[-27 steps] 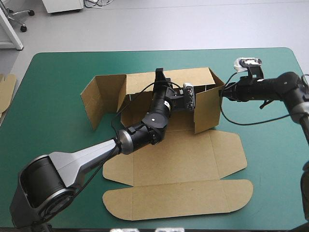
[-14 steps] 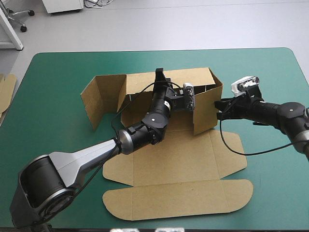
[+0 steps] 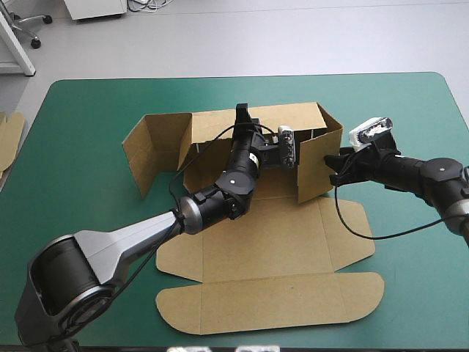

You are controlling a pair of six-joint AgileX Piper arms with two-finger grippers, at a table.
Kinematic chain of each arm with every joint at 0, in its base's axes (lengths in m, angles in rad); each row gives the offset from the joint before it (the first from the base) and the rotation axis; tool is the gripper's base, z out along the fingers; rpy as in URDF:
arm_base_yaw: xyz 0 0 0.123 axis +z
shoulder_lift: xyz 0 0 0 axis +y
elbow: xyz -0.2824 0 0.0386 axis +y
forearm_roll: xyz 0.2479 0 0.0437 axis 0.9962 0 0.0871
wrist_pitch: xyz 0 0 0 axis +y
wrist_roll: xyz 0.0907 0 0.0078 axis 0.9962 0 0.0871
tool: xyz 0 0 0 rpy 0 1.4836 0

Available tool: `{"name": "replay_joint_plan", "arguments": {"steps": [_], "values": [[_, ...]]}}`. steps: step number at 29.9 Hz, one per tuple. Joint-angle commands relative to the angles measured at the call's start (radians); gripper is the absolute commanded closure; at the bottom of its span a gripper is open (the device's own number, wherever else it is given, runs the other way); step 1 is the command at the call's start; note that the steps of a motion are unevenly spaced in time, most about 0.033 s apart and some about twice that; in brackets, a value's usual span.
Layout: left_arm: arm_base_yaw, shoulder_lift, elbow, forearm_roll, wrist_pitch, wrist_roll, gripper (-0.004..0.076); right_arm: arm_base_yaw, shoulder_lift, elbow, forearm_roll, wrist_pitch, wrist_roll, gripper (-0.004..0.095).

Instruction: Fold the box

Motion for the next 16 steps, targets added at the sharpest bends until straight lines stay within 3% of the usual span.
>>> {"name": "replay_joint_plan", "arguments": {"steps": [1,7,16], "values": [[-0.002,-0.036,-0.007,-0.042,0.027,-0.042,0.0738,-0.002,-0.027,-0.026,0.086,0.002,-0.059,0.0389],[-0.002,-0.036,-0.007,-0.026,0.027,-0.042,0.0738,0.057,-0.001,-0.028,0.091,-0.022,-0.073,0.0367],[-0.002,-0.036,-0.007,0.029,0.023,-0.057,0.0738,0.144,0.002,-0.028,0.093,-0.160,-0.068,0.0369]]}}
